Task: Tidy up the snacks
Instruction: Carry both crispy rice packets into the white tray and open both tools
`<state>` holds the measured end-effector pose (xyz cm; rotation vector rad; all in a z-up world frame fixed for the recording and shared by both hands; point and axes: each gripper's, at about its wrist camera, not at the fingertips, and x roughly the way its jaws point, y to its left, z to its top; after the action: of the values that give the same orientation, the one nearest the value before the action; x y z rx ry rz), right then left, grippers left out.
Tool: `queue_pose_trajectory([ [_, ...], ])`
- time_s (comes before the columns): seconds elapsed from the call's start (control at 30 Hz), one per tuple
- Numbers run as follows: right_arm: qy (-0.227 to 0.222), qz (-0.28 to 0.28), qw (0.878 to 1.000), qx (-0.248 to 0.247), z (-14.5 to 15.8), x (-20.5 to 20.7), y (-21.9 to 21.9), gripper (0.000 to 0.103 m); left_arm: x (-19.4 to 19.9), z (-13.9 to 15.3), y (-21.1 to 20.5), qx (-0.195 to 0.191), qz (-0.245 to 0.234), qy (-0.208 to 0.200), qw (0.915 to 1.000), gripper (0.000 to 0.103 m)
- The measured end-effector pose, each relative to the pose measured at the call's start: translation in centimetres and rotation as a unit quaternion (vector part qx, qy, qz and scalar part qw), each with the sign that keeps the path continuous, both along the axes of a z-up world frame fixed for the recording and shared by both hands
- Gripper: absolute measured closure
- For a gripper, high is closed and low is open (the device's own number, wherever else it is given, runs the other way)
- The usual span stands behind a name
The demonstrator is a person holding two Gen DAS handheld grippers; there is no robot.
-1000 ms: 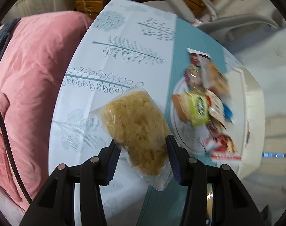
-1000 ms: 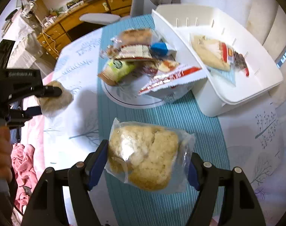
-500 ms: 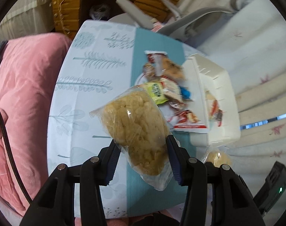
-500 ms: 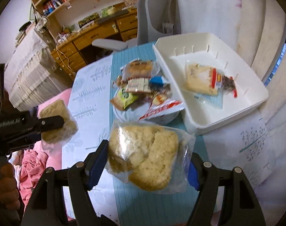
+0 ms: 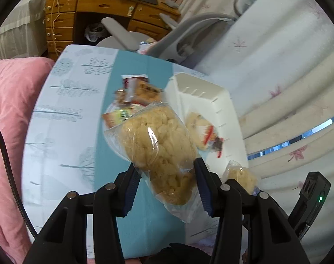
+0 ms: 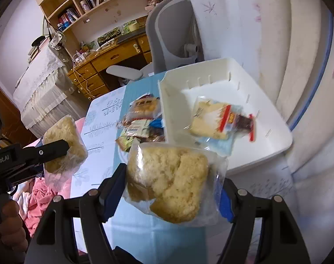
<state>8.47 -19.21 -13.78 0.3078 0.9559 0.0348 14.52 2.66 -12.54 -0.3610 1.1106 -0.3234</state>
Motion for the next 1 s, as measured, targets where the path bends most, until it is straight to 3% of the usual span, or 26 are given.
queue_pose_trajectory([
  [0.4, -0.002, 0.043, 0.999, -0.019, 0.1, 1.9, -7.7, 0.030, 0.1, -1.0, -8.7, -0.030, 0.010, -0.022, 0.9993, 0.056],
  [0.83, -0.003, 0.086, 0.995, -0.040, -0.6, 3.6, -11.8, 0.029, 0.9, -1.6, -15.7, -0.051, -0.009, -0.043, 0.9978, 0.056],
  [1.0, 0.000, 0.076, 0.996, -0.037, -0.9, 4.1, -12.5, 0.029, 1.1, -1.2, -16.1, -0.043, -0.004, -0.058, 0.9974, 0.036],
])
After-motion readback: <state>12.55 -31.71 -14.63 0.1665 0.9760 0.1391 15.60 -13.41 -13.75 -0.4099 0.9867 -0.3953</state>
